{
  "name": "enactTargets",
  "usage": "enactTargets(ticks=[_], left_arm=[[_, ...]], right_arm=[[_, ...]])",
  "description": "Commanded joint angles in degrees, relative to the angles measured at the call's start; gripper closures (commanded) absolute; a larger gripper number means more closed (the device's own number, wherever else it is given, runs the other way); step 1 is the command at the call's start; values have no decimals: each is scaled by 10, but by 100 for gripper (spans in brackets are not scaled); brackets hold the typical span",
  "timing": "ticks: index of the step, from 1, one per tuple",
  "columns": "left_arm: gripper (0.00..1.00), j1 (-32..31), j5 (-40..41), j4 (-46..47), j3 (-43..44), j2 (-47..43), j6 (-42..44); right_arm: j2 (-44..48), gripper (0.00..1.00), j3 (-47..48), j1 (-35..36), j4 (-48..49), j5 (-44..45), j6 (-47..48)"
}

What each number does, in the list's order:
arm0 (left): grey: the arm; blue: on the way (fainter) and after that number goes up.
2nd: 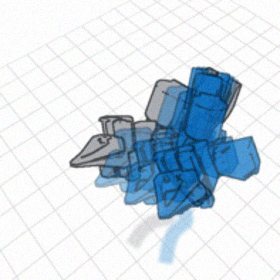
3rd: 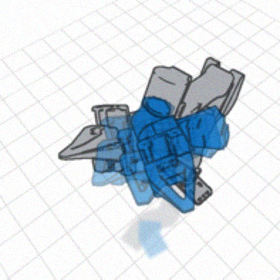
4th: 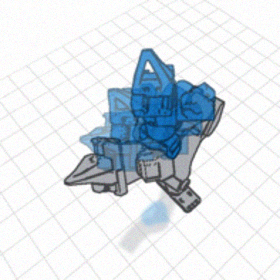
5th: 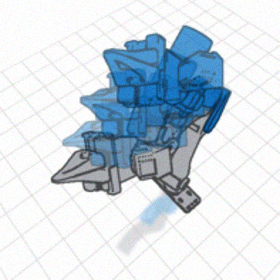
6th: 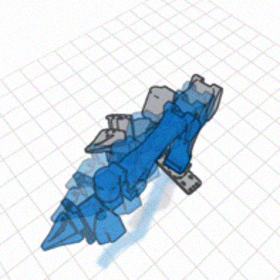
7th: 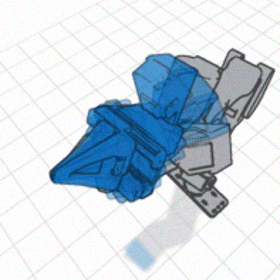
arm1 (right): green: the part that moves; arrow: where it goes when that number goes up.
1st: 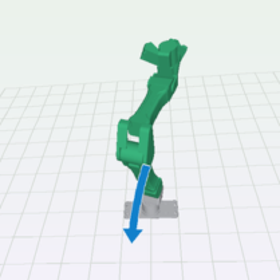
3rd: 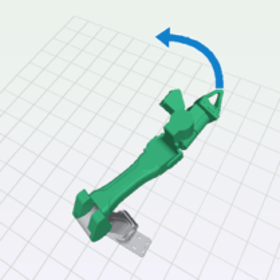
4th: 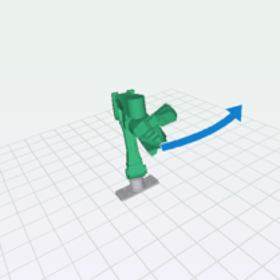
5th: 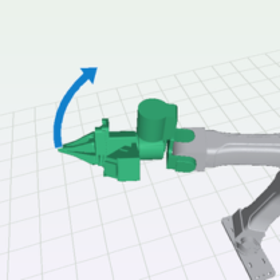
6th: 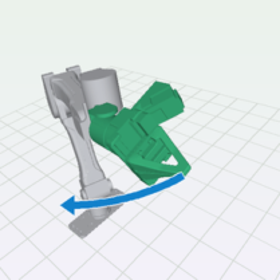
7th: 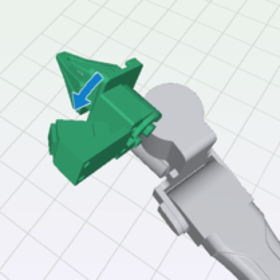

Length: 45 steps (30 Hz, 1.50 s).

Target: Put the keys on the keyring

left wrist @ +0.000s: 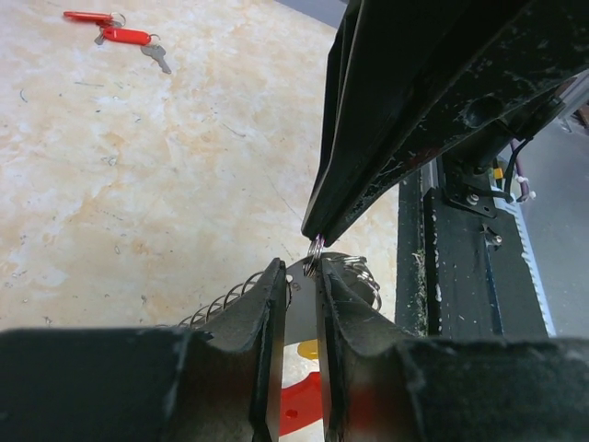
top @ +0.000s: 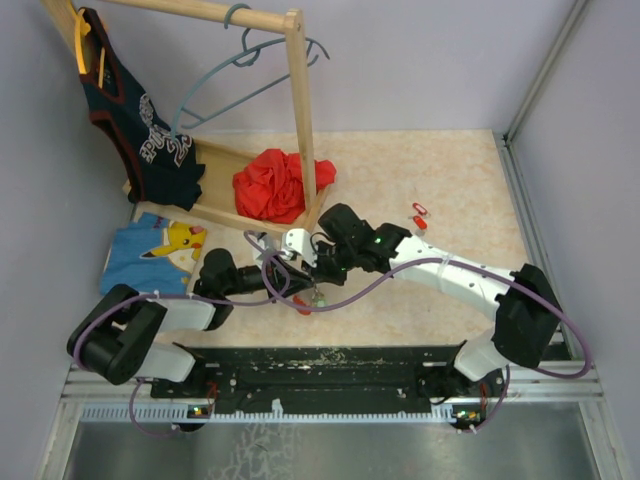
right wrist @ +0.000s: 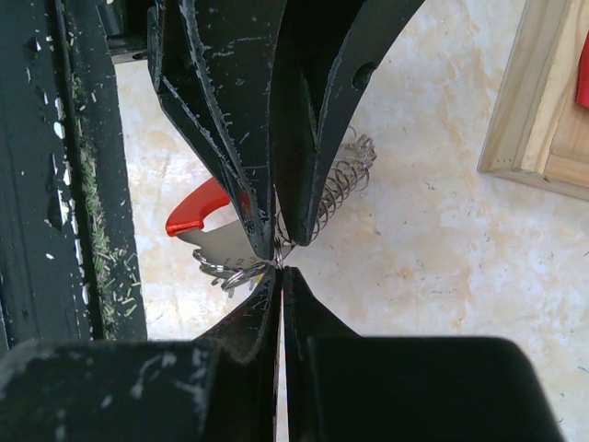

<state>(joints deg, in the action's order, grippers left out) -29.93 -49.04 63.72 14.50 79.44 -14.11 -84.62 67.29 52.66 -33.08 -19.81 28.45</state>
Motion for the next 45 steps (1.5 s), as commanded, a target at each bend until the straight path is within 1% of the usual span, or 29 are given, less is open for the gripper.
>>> enactTargets(ticks=[1,4,8,10,11,12,15,18,19,22,25,29,34,39,45], left_arm=[[77,-4,-21,49,11,2,-21],[79,-4,-30,71,10,7,-32],[83,-4,-37,74,15,10,-33],[89,-5,-40,74,16,12,-34],[93,-5,-42,74,16,13,-33],[100,-5,-42,74,15,14,-33],[100,-5,-46,84,11,18,-34],[100,-4,-44,136,-1,30,-55],[100,-4,-43,156,-4,36,-63],[100,-3,-45,203,-10,51,-83],[100,-2,-45,229,-15,57,-93],[100,0,-41,231,-17,51,-90],[100,0,-40,232,-19,48,-88],[100,1,-40,243,-20,52,-90],[100,0,-39,243,-22,59,-84]], right_arm=[[25,100,13,7,33,-22,-4],[24,100,13,7,33,-25,-4],[22,100,12,8,32,-28,-3],[21,100,12,8,32,-27,-2],[21,100,11,8,32,-27,-2],[22,100,10,8,35,-29,-2],[25,100,2,8,42,-35,-5],[37,100,-17,1,58,-35,-7],[44,94,-26,-4,68,-43,-8],[74,82,-56,-31,100,-86,-19],[99,78,-92,-55,137,-126,-31],[124,78,-150,-83,207,-172,-52],[140,79,-225,-104,312,-205,-72],[132,80,-260,-104,388,-212,-74],[128,81,-277,-105,431,-227,-87]])
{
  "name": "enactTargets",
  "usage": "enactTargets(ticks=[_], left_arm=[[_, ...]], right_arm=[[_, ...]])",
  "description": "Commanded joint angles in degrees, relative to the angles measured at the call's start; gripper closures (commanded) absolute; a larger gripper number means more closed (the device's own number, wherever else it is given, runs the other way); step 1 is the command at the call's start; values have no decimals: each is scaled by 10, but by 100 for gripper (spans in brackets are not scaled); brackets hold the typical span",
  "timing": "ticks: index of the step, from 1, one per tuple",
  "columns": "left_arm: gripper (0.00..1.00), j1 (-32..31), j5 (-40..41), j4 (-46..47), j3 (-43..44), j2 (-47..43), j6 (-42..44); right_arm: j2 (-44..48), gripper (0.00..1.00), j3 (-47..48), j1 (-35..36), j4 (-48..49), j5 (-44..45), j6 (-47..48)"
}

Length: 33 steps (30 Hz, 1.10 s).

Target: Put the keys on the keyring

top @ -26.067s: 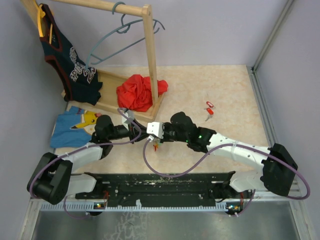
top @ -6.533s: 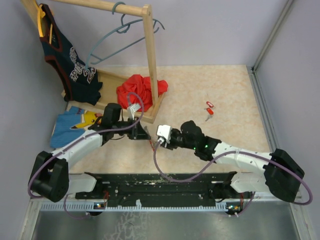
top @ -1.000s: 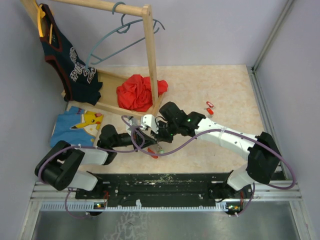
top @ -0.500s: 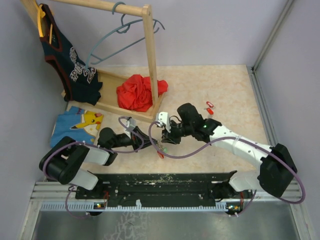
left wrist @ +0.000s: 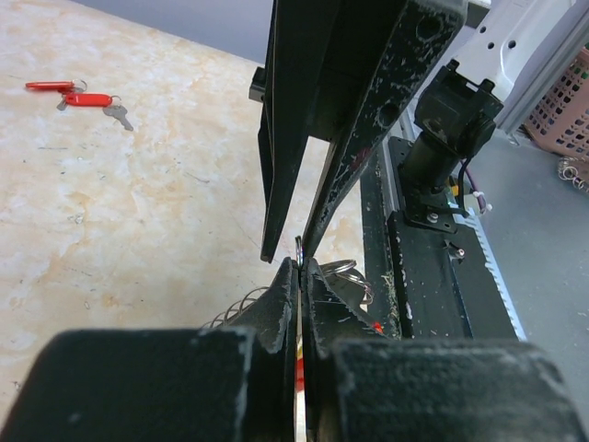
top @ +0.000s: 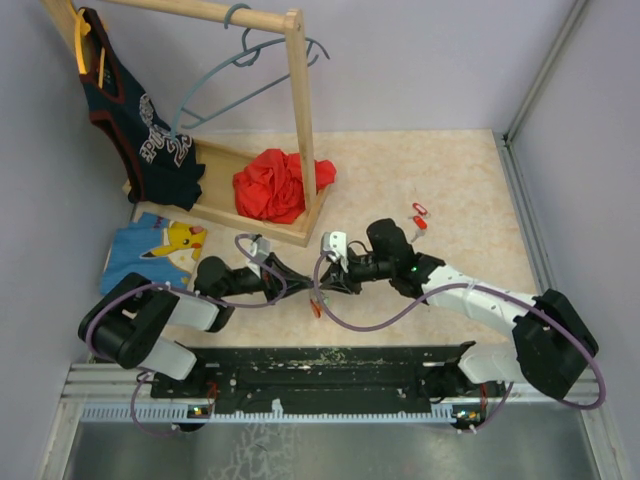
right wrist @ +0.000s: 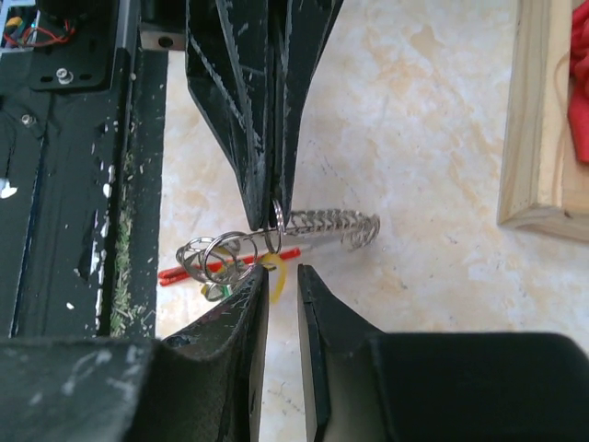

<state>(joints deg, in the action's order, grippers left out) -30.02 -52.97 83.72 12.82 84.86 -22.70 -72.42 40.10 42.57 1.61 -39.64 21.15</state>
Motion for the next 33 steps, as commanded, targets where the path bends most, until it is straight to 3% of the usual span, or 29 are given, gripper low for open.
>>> enactTargets(ticks=[1,13,19,21,23,33], left_arm=[[100,1,1,43,-6,7,3],[100,1,6,76,-12,20,-6],[100,1,4,81,-13,19,-8],[100,1,3,80,-15,18,-5],[100,1,4,70,-17,17,0],[78,3,16,-49,-12,-36,61]], right_arm=[[8,81,-12,-4,98,-29,-20],[-11,83,-21,-4,137,-67,-40],[-22,100,-16,-4,132,-62,-39],[-24,100,-9,-4,117,-57,-32],[-24,100,6,-4,91,-50,-22],[-38,100,132,24,-161,55,50]])
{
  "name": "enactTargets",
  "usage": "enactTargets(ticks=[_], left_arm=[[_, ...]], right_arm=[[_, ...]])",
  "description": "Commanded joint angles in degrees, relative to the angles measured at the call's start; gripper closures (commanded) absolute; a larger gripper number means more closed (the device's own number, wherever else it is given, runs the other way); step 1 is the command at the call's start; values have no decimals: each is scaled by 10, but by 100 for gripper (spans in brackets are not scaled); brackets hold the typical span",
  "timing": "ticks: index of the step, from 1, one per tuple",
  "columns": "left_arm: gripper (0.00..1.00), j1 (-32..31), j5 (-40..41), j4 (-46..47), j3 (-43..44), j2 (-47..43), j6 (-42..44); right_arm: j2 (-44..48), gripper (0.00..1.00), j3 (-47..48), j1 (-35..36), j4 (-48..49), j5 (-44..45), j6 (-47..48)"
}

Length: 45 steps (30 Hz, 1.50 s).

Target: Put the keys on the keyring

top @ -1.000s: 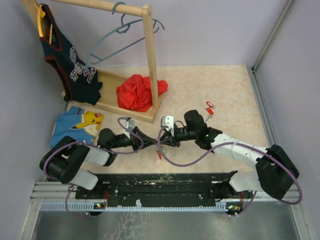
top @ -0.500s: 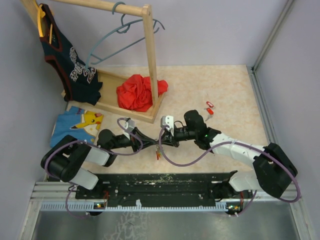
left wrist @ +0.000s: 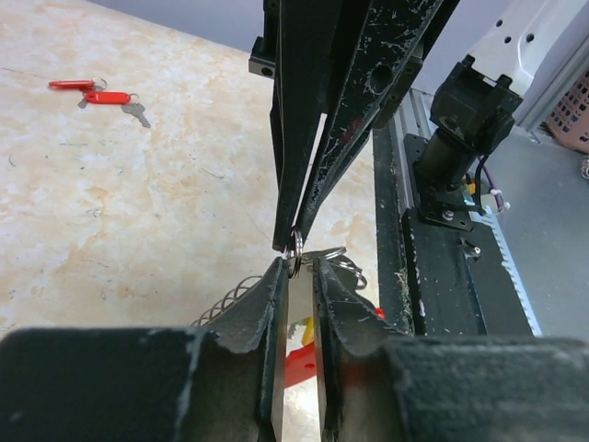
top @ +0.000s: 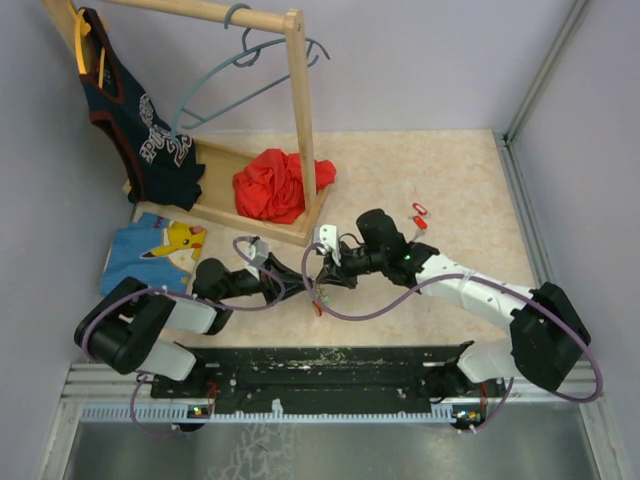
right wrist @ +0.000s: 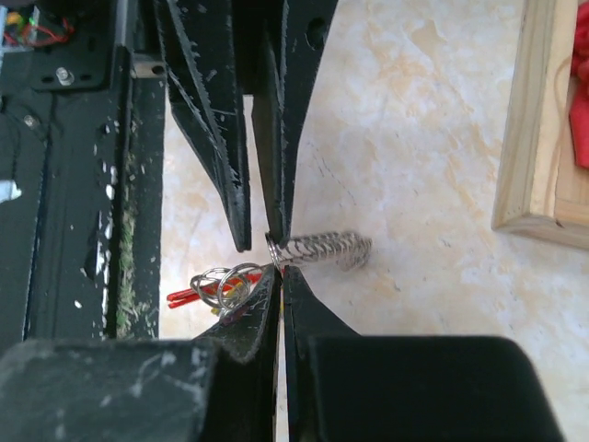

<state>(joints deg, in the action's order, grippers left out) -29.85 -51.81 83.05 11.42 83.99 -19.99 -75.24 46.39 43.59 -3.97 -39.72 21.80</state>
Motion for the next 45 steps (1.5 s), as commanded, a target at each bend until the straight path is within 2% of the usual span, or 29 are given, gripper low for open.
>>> enactTargets(ticks=[1,8,14,31,34,38,42,45], left_arm=[[77,1,7,-51,2,-35,40],[74,1,9,-93,4,-57,66],[73,1,2,-90,5,-56,66],[81,1,-19,-51,14,-37,42],[86,1,-20,-43,13,-35,39],[100,1,-25,-34,14,-32,35],[100,1,-27,-24,7,-31,35],[100,2,-19,1,-4,-30,29]], right_arm=[[-16,100,85,19,-133,69,49],[-57,100,188,67,-269,161,69],[-86,100,235,94,-321,204,74],[-123,100,295,121,-370,222,81],[-125,100,299,125,-373,221,82],[-128,100,301,126,-374,216,83],[-109,100,277,124,-347,211,81],[-84,91,248,110,-315,189,78]])
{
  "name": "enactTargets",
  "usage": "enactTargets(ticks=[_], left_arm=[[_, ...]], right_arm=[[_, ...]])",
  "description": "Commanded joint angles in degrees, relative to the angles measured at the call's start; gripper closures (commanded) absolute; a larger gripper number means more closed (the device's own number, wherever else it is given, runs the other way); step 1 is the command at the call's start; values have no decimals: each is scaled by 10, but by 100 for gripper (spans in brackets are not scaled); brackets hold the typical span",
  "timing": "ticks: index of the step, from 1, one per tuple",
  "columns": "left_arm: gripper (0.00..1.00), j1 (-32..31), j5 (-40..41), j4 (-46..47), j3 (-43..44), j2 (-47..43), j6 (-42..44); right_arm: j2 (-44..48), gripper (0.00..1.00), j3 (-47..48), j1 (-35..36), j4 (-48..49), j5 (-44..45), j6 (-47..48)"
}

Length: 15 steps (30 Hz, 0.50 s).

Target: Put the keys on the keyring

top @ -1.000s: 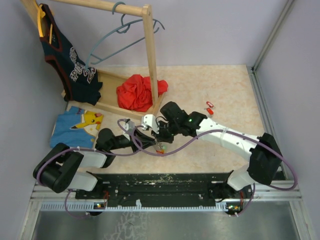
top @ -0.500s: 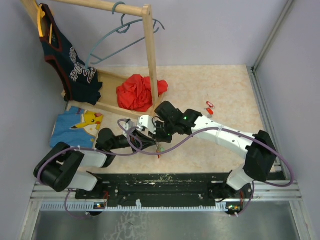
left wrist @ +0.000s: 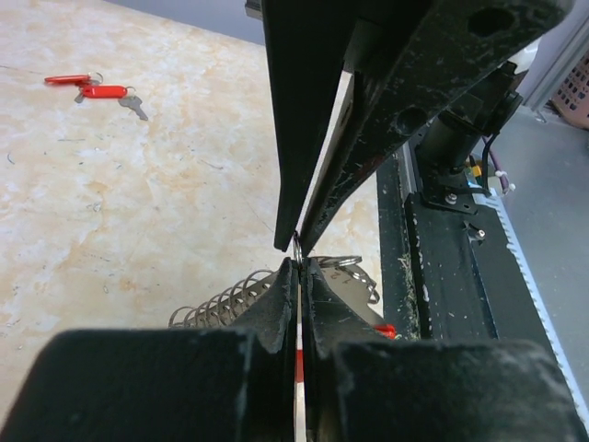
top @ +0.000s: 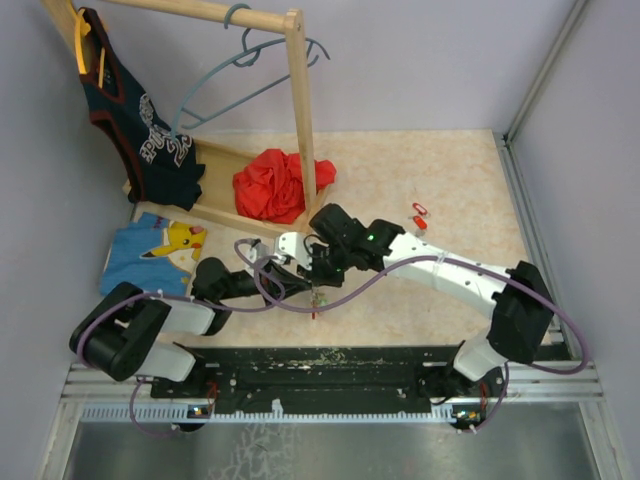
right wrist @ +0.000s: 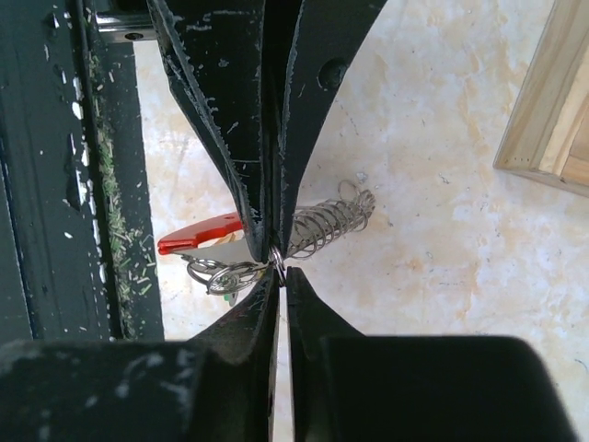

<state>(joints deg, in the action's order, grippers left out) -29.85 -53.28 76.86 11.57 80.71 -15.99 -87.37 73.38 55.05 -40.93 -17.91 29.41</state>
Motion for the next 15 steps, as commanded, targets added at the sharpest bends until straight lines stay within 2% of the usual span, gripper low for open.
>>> enactTargets(ticks=[1,5,9,15], left_arm=[[100,2,-2,72,-8,4,-14],[100,3,2,106,-15,13,-29],[100,5,2,139,-19,26,-44],[100,7,1,170,-22,42,-58]], right_arm=[[47,88,-33,-12,67,-38,-1],[88,83,-97,-45,135,-91,-14],[131,82,-176,-78,229,-140,-32],[157,82,-261,-93,354,-186,-51]])
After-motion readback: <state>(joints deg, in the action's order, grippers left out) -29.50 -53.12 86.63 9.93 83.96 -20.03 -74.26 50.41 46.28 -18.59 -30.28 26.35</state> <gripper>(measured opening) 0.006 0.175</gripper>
